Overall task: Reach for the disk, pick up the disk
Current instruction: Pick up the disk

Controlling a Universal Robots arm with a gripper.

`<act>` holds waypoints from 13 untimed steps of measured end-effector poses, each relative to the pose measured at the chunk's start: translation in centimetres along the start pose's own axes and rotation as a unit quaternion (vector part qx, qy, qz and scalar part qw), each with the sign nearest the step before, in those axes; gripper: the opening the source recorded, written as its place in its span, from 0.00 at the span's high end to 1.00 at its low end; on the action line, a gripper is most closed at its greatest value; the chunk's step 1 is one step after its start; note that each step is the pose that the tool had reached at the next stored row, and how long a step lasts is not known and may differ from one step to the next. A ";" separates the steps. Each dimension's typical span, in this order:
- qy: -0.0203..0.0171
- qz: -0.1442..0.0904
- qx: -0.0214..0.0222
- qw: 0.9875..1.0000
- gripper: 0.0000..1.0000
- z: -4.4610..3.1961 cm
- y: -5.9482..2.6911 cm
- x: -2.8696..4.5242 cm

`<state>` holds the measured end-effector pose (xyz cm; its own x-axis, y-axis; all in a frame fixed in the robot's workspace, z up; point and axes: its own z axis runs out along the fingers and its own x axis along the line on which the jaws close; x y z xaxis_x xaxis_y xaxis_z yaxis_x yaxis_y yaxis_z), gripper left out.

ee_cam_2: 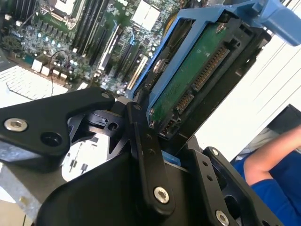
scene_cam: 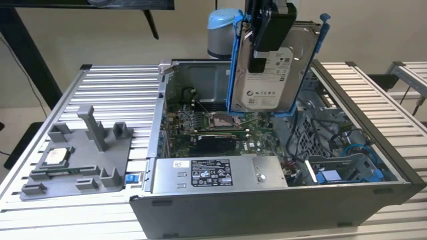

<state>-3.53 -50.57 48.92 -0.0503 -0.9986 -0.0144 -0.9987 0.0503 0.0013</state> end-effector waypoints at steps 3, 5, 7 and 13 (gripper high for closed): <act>0.000 0.000 0.000 1.000 1.00 0.01 -0.48 0.33; 0.000 0.000 0.000 1.000 1.00 0.02 -0.82 0.54; 0.000 0.000 0.000 1.000 1.00 0.02 -1.17 0.76; 0.000 0.000 -0.001 1.000 1.00 0.04 -2.19 1.39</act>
<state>-1.41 -52.06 48.85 -0.0509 -0.9986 -0.0143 -0.9987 0.0509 0.0027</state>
